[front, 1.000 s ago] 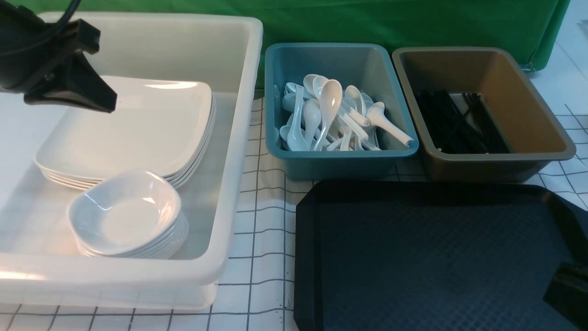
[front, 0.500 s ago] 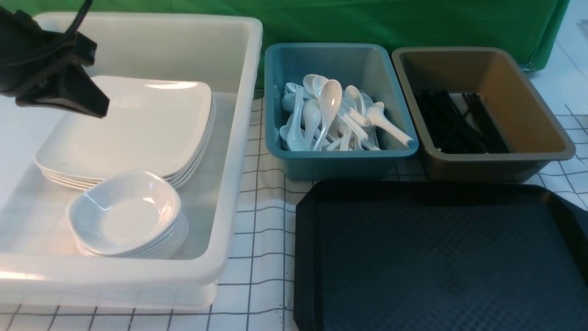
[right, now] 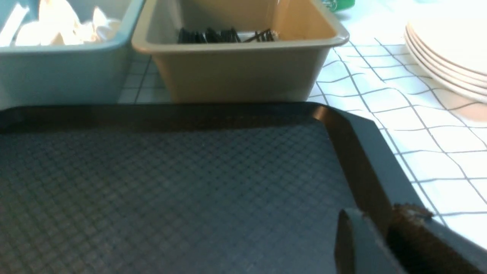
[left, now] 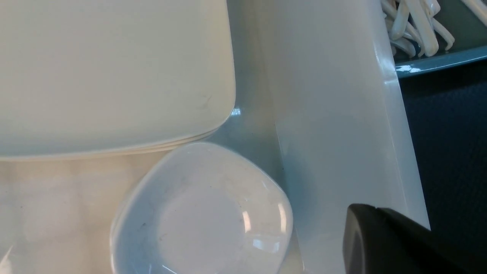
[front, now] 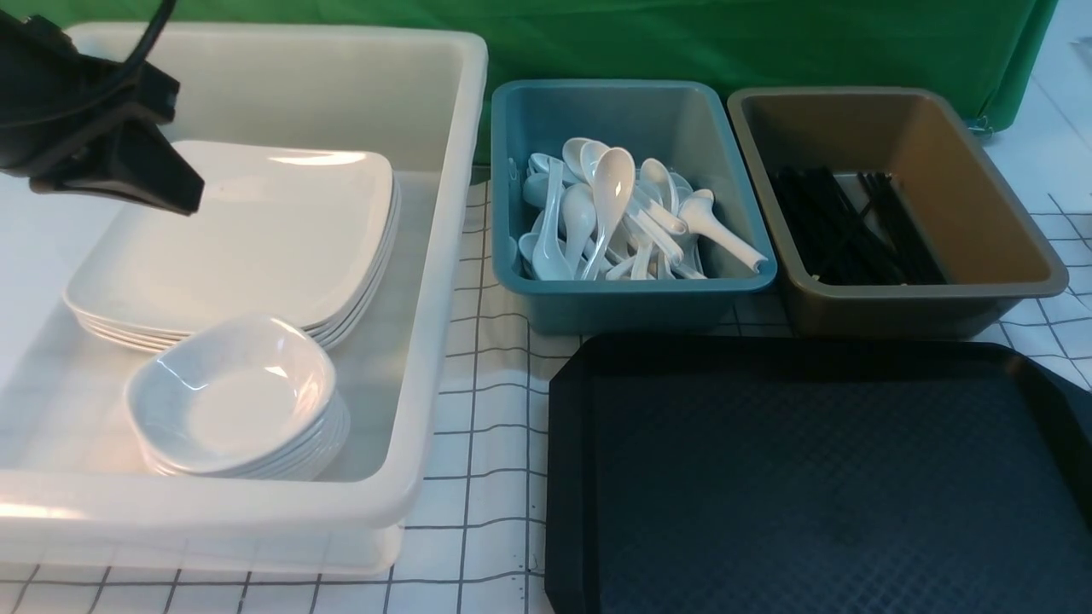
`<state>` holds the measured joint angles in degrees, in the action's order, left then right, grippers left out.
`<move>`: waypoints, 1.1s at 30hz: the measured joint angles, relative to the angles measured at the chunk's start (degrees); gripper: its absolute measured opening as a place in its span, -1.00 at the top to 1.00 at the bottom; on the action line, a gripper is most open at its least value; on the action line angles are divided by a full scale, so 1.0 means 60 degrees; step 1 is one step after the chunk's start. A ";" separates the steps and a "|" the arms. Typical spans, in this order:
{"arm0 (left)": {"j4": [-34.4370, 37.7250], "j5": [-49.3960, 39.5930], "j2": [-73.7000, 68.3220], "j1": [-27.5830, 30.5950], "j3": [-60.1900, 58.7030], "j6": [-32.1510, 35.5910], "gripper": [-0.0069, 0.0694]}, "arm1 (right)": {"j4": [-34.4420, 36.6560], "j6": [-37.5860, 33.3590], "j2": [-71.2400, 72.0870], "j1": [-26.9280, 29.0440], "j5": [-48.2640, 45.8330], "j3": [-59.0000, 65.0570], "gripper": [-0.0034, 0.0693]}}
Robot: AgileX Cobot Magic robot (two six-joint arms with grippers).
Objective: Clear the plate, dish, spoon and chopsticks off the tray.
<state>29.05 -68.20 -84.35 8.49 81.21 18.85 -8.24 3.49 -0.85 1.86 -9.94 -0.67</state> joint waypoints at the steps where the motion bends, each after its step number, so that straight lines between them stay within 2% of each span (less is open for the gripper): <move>1: 0.0188 -0.0046 0.0000 0.0000 0.0000 0.0000 0.81 | 0.0000 0.0000 0.0000 0.0010 0.0000 0.0000 0.38; 4: 0.0534 -0.0166 0.0000 -0.0020 0.0000 -0.0024 0.81 | 0.0000 0.0000 0.0000 0.0010 0.0000 0.0000 0.37; 8: 0.0929 -0.0246 0.0000 -0.0527 0.0000 0.0013 0.81 | 0.0046 0.0000 0.0000 0.0010 0.0000 0.0000 0.35; 15: 0.0521 -0.0255 0.0000 -0.1611 0.0000 0.0070 0.81 | 0.0046 0.0000 0.0000 0.0010 0.0000 0.0000 0.31; 20: 0.0353 -0.0264 0.0162 -0.1979 0.0000 0.0061 0.81 | 0.0054 0.0000 0.0000 0.0010 0.0000 0.0000 0.30; 26: 0.0232 -0.0255 0.1021 -0.2305 -0.0090 0.0054 0.81 | 0.0054 0.0000 0.0000 0.0010 0.0000 0.0000 0.27; 33: -0.0154 -0.0265 0.3020 -0.2314 -0.1519 0.0054 0.81 | 0.0054 0.0000 0.0000 0.0010 0.0000 0.0000 0.25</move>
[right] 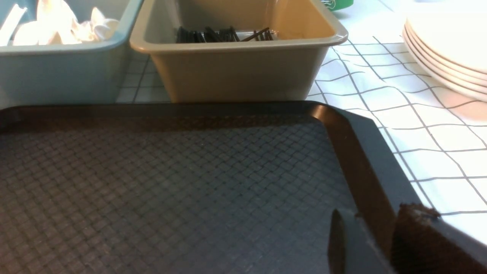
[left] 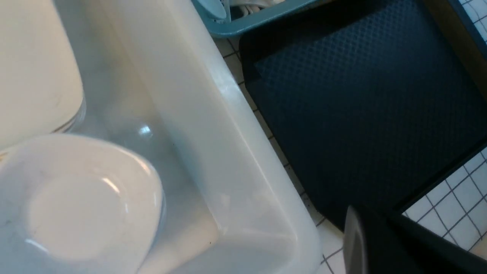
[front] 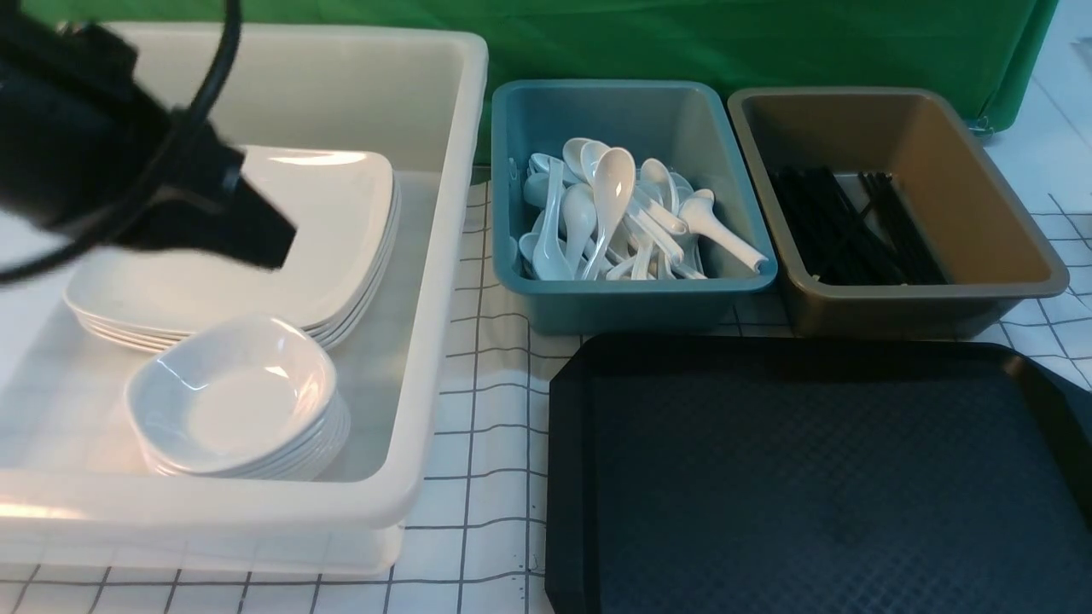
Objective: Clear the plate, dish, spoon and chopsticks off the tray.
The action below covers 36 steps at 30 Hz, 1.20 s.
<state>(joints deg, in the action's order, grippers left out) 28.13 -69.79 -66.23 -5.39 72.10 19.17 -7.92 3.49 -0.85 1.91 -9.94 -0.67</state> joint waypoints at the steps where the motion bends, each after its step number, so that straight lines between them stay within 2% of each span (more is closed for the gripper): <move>1: -0.0067 0.0000 0.0188 0.0000 -0.0247 0.0000 0.81 | 0.0000 0.0000 0.0000 0.0000 0.0000 0.0000 0.25; 4: -0.0231 -0.0009 0.1017 0.0000 -0.1006 0.0000 0.81 | 0.0000 -0.0162 0.0000 0.0000 0.0000 0.0000 0.25; 7: -0.0287 0.0124 0.2096 0.0000 -0.2030 0.0000 0.81 | 0.0000 -0.1255 0.0000 0.0000 -0.0010 0.0000 0.25; 11: -0.0320 0.0422 0.2975 0.0000 -0.2751 0.0000 0.81 | 0.0000 -0.1769 0.0000 0.0000 -0.0010 0.0000 0.25; 23: -0.0447 0.0124 0.4131 0.0000 -0.2933 -0.0285 0.81 | 0.0000 -0.1809 0.0000 0.0000 -0.0010 0.0000 0.25; 29: -0.0349 0.0003 0.4175 0.0000 -0.2933 -0.0860 0.81 | 0.0969 -0.1809 0.0000 0.0000 -0.0001 0.0000 0.25; 36: -0.0147 -0.0034 0.4480 0.0000 -0.2858 -0.0989 0.81 | 0.1252 -0.1801 0.0000 0.0000 -0.0001 0.0000 0.25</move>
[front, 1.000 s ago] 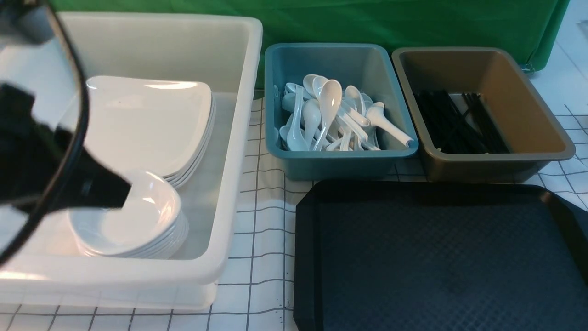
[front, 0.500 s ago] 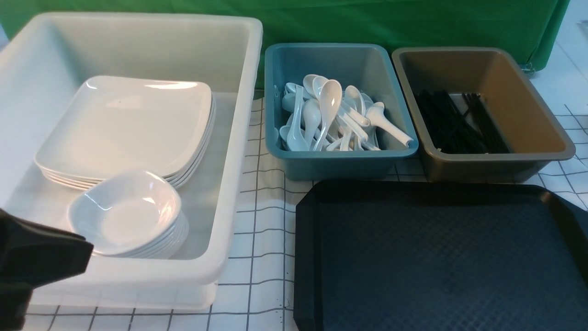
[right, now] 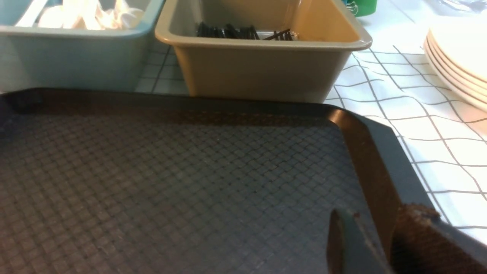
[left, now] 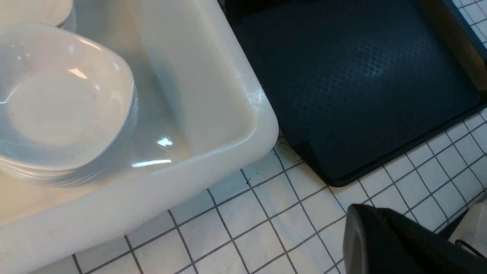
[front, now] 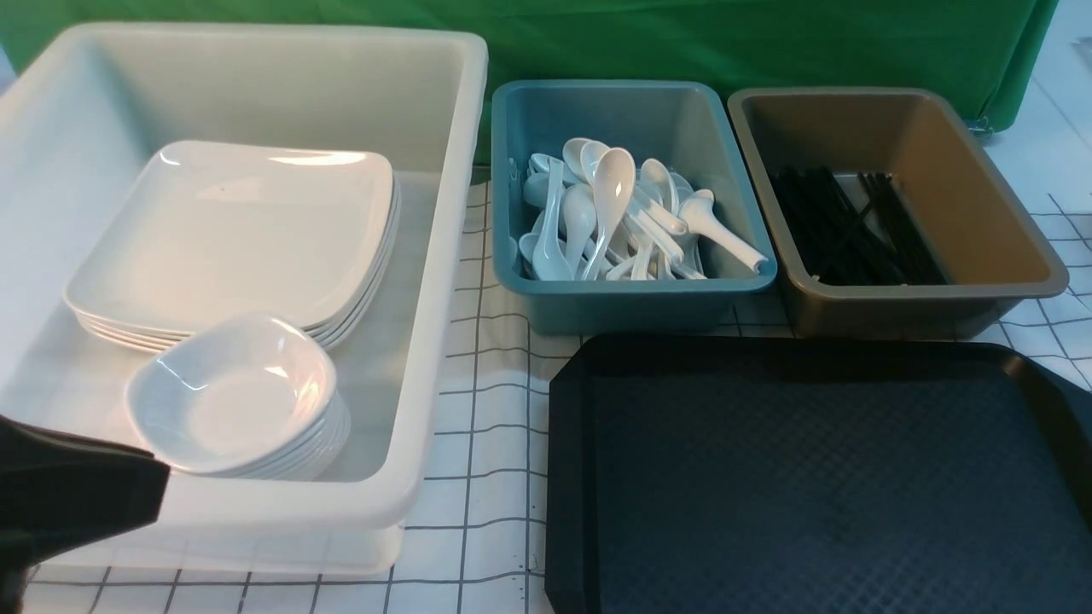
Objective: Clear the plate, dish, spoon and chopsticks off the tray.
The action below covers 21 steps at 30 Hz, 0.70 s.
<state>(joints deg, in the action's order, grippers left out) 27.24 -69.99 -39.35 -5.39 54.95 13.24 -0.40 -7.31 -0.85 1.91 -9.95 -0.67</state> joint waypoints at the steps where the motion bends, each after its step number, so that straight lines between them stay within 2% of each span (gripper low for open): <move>1: -0.0013 0.0000 0.0022 0.0000 0.0009 0.0000 0.81 | 0.0000 0.0000 0.0000 0.0000 0.0000 0.0000 0.25; 6: -0.0389 0.0010 0.1109 0.0000 0.0113 -0.0169 0.81 | 0.0011 0.0022 0.0000 0.0000 0.0000 0.0000 0.25; 12: -0.1533 0.0217 0.2853 0.0000 0.0080 -0.1378 0.81 | 0.0067 0.0022 0.0000 0.0000 0.0000 0.0000 0.25; 16: -0.1971 0.2840 0.4318 0.0000 -0.0634 -0.1507 0.81 | 0.0067 0.0022 0.0000 0.0000 0.0000 0.0000 0.24; 18: -0.2032 0.4651 0.4732 0.0000 -0.1164 -0.1528 0.81 | 0.0067 0.0022 0.0000 0.0000 0.0000 0.0000 0.24; 19: -0.2032 0.4811 0.4755 0.0000 -0.1209 -0.1528 0.81 | 0.0067 0.0022 0.0000 0.0000 0.0000 0.0000 0.24; 21: -0.2039 0.6489 0.4884 0.0000 -0.1705 -0.1529 0.81 | 0.0067 0.0022 0.0000 0.0000 0.0000 0.0000 0.24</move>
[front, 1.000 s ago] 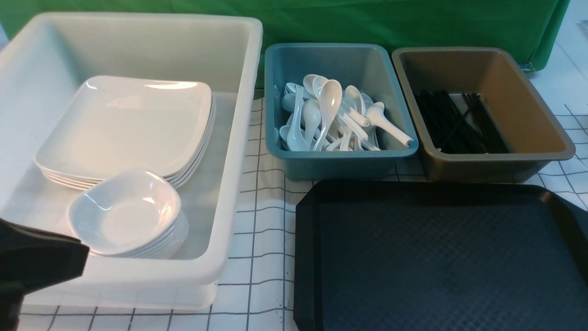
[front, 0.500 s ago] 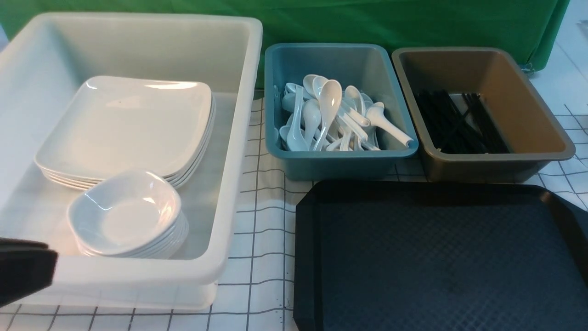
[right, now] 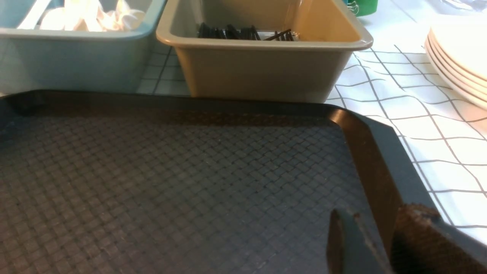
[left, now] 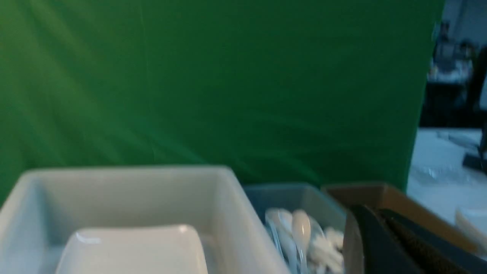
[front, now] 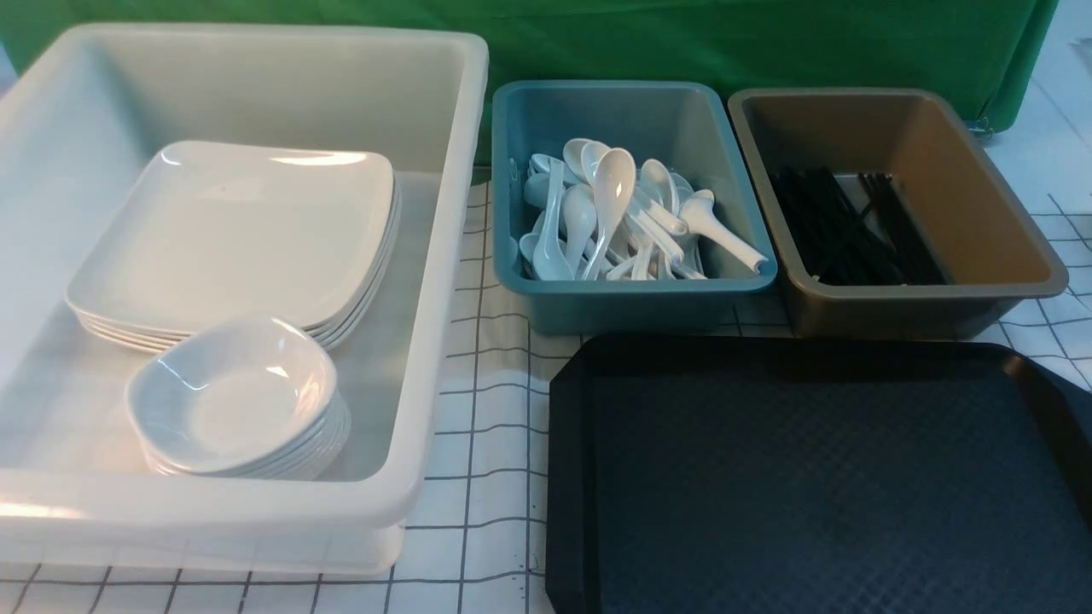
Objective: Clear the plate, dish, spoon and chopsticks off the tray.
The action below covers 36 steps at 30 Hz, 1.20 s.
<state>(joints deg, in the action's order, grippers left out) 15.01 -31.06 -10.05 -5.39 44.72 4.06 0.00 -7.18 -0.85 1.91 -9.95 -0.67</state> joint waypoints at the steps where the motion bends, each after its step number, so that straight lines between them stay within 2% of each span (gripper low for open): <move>1: 0.0000 0.0000 0.0009 0.0000 0.0000 0.0000 0.81 | 0.0000 0.0000 0.0000 0.0000 0.0000 0.0000 0.24; 2: 0.0000 0.0596 0.0007 0.0000 -0.0226 0.0000 0.81 | 0.0000 0.0000 0.0000 0.0000 0.0000 0.0000 0.24; 4: 0.0000 0.0857 0.0007 0.0000 -0.0425 0.0000 0.81 | 0.0000 0.0000 0.0000 0.0000 0.0000 0.0000 0.24; 17: -0.0346 0.1134 -0.0007 0.0000 -0.1426 0.0076 0.81 | 0.0000 0.0000 0.0000 0.0000 0.0000 0.0000 0.24; 21: -0.1392 0.1988 0.0000 0.0009 -0.2836 -0.0049 0.81 | 0.0000 0.0000 0.0000 0.0000 0.0000 0.0000 0.24; 26: -0.2319 0.3272 0.0651 0.0390 -0.5125 -0.0862 0.81 | 0.0000 0.0000 0.0000 0.0000 0.0000 0.0000 0.24; 31: -0.2502 0.3722 0.1544 0.1141 -0.6460 -0.1182 0.80 | 0.0000 0.0007 0.0000 0.0000 0.0000 0.0000 0.24; 36: -0.2502 0.3820 0.1676 0.1356 -0.7222 -0.1216 0.77 | 0.0000 0.0007 0.0000 0.0000 0.0000 0.0000 0.24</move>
<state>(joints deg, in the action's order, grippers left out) 0.00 -8.14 0.00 2.74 1.39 -3.23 0.00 -7.14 -0.85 1.91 -9.95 -0.67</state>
